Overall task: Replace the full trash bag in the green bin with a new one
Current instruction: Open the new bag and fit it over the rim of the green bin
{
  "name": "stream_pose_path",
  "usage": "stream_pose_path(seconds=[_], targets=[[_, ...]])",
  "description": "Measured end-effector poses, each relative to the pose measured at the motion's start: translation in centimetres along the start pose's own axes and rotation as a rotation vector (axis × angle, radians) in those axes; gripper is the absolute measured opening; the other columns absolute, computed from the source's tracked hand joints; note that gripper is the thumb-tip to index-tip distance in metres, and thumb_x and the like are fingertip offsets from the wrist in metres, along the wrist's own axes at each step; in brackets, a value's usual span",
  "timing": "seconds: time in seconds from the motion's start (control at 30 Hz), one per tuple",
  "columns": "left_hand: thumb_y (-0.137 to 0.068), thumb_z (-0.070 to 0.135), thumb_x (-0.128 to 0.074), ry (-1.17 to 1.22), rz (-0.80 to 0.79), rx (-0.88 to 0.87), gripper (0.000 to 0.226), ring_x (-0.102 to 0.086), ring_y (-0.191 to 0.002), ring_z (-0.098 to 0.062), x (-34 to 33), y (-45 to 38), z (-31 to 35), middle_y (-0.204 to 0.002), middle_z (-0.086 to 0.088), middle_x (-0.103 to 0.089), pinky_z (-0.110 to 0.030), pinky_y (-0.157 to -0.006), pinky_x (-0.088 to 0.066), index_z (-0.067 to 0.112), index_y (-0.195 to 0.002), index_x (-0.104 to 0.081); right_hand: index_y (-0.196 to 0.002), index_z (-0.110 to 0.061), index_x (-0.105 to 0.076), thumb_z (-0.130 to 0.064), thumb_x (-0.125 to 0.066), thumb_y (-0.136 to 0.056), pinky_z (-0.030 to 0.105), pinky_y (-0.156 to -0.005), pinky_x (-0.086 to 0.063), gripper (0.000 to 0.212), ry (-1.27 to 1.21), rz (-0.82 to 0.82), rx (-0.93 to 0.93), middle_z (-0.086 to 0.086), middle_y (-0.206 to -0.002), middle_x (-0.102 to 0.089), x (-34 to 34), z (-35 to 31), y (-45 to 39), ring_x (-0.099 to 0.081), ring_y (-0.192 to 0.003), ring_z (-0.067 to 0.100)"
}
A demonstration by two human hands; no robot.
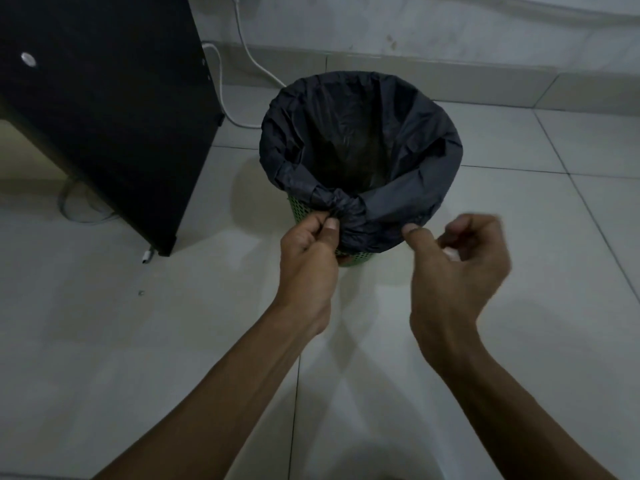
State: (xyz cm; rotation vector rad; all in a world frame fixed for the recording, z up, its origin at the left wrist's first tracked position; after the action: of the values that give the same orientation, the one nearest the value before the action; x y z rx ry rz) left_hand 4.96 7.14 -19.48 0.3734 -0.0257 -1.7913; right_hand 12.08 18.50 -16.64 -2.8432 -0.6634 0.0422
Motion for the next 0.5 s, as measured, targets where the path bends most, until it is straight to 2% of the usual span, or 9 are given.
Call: stream_pose_path(seconds=[0.07, 0.1, 0.13, 0.17, 0.23, 0.33, 0.4, 0.5], targets=[[-0.102, 0.008, -0.04, -0.012, -0.003, -0.01, 0.029, -0.066, -0.094, -0.015, 0.1, -0.1, 0.0, -0.105, -0.006, -0.072, -0.032, -0.085, -0.054, 0.015, -0.099, -0.067, -0.085, -0.002, -0.06, 0.002, -0.071, -0.07, 0.029, -0.072, -0.041, 0.019, 0.298, -0.158, 0.583, 0.007, -0.086, -0.056, -0.5, -2.0, 0.4, -0.054, -0.084, 0.025], [-0.101, 0.007, -0.04, -0.017, -0.006, -0.018, 0.027, -0.065, -0.095, -0.018, 0.2, -0.2, 0.0, -0.107, -0.01, -0.071, -0.037, -0.088, -0.053, 0.012, -0.101, -0.067, -0.093, -0.003, -0.066, -0.002, -0.071, -0.073, 0.03, -0.081, -0.041, 0.021, 0.443, -0.244, 0.743, 0.011, -0.097, -0.06, -1.2, -2.2, 0.3, -0.054, -0.096, 0.03], [-0.101, 0.007, -0.04, -0.019, -0.008, -0.027, 0.026, -0.064, -0.097, -0.021, 0.2, -0.1, 0.1, -0.108, -0.013, -0.07, -0.041, -0.09, -0.052, 0.009, -0.102, -0.067, -0.102, -0.007, -0.069, -0.007, -0.07, -0.076, 0.034, -0.089, -0.04, 0.026, 0.547, -0.335, 0.816, 0.012, -0.109, -0.062, -1.8, -2.0, 0.0, -0.052, -0.108, 0.033], [-0.101, 0.007, -0.041, -0.024, -0.008, -0.035, 0.026, -0.064, -0.098, -0.023, 0.3, -0.1, 0.2, -0.108, -0.014, -0.069, -0.044, -0.091, -0.051, 0.008, -0.103, -0.066, -0.107, -0.011, -0.071, -0.012, -0.07, -0.079, 0.04, -0.094, -0.04, 0.028, 0.596, -0.417, 0.83, 0.01, -0.117, -0.062, -2.4, -1.6, -0.5, -0.051, -0.114, 0.033], [-0.1, 0.007, -0.042, -0.049, 0.02, -0.052, 0.025, -0.063, -0.096, -0.019, 0.4, -0.1, 0.2, -0.106, -0.014, -0.069, -0.041, -0.09, -0.052, 0.007, -0.103, -0.067, -0.103, -0.011, -0.073, -0.014, -0.071, -0.082, 0.044, -0.092, -0.044, 0.021, 0.564, -0.481, 0.802, 0.006, -0.111, -0.068, -2.8, -0.8, -1.1, -0.058, -0.109, 0.029], [-0.097, 0.007, -0.049, -0.087, 0.129, -0.08, 0.022, -0.064, -0.082, -0.008, 0.7, -0.1, 0.1, -0.094, -0.006, -0.071, -0.026, -0.076, -0.052, 0.012, -0.095, -0.07, -0.093, -0.005, -0.075, -0.009, -0.074, -0.081, 0.037, -0.083, -0.05, 0.012, 0.507, -0.399, 0.778, 0.008, -0.095, -0.072, -2.3, -0.1, -1.4, -0.064, -0.092, 0.028], [-0.095, 0.008, -0.056, -0.063, 0.225, -0.061, 0.016, -0.062, -0.069, -0.009, 0.7, 0.0, 0.1, -0.081, -0.003, -0.07, -0.027, -0.065, -0.054, 0.012, -0.088, -0.07, -0.091, -0.003, -0.074, -0.007, -0.075, -0.081, 0.037, -0.08, -0.051, 0.011, 0.492, -0.376, 0.782, 0.01, -0.093, -0.071, -2.2, -0.1, -1.3, -0.064, -0.089, 0.028], [-0.09, 0.005, -0.064, 0.08, 0.354, 0.049, 0.006, -0.062, -0.052, -0.012, 0.5, 0.0, 0.4, -0.071, -0.009, -0.066, -0.025, -0.052, -0.053, 0.002, -0.085, -0.065, -0.092, -0.002, -0.074, -0.005, -0.075, -0.081, 0.037, -0.078, -0.051, 0.011, 0.496, -0.373, 0.787, 0.01, -0.093, -0.07, -2.4, 0.0, -1.1, -0.063, -0.088, 0.028]])
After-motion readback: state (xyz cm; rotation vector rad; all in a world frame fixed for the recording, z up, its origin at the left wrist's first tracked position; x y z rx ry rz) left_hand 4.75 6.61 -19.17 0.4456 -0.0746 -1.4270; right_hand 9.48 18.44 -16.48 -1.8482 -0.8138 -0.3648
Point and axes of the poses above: each hand's wrist, its own y-axis away from the middle knuckle, its own x-axis out of the back of the hand, z = x × y, the point moved 3 cm from there along -y, towards the middle knuckle
